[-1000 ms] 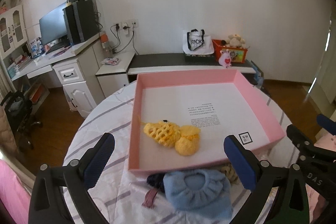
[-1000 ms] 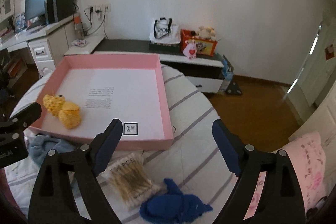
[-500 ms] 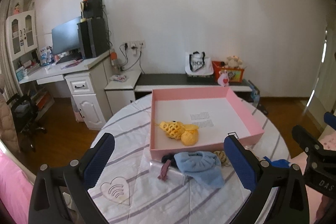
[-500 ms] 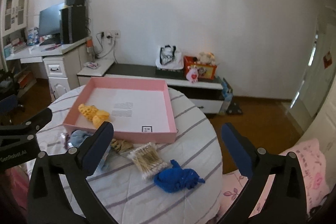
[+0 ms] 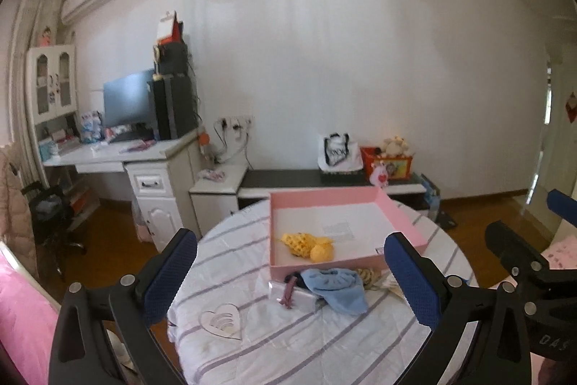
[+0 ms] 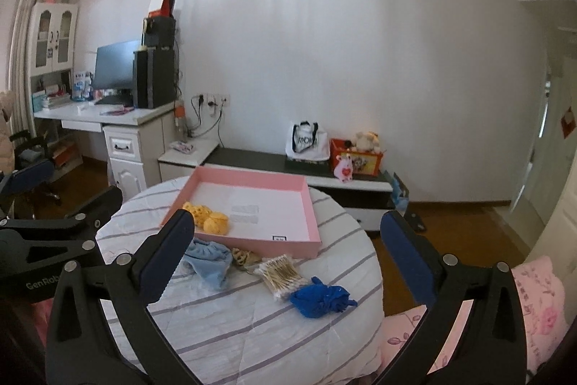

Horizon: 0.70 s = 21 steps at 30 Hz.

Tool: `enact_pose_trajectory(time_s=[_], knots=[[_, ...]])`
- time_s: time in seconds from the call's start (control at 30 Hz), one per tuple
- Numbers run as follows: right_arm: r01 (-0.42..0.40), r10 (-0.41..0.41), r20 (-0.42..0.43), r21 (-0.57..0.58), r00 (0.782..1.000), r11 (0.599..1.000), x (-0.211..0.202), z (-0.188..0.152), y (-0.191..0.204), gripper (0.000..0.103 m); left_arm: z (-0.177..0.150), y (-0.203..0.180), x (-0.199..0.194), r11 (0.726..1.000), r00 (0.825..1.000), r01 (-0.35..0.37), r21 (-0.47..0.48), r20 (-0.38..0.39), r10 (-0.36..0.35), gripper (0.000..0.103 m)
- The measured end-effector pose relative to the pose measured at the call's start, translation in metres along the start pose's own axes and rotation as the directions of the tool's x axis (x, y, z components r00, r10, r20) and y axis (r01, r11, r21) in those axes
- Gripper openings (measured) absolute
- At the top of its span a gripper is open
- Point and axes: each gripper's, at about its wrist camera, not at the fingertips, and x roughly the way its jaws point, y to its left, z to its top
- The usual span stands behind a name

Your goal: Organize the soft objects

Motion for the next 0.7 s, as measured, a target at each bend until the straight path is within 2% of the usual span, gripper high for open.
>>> enact_pose_trajectory(time_s=[0.33, 0.7], knots=[[0.025, -0.027, 0.125, 0.02, 0.992, 0.999, -0.044, 0.004, -0.001, 0.103, -0.012, -0.005, -0.039, 1.0, 0.994, 0.005, 0.004, 0.107, -0.006, 0.103], [0.041, -0.046, 0.195, 0.033, 0.98, 0.999, -0.071, 0.003, -0.004, 0.103, -0.026, -0.012, -0.049, 1.0, 0.986, -0.007, -0.004, 0.169, 0.008, 0.103]])
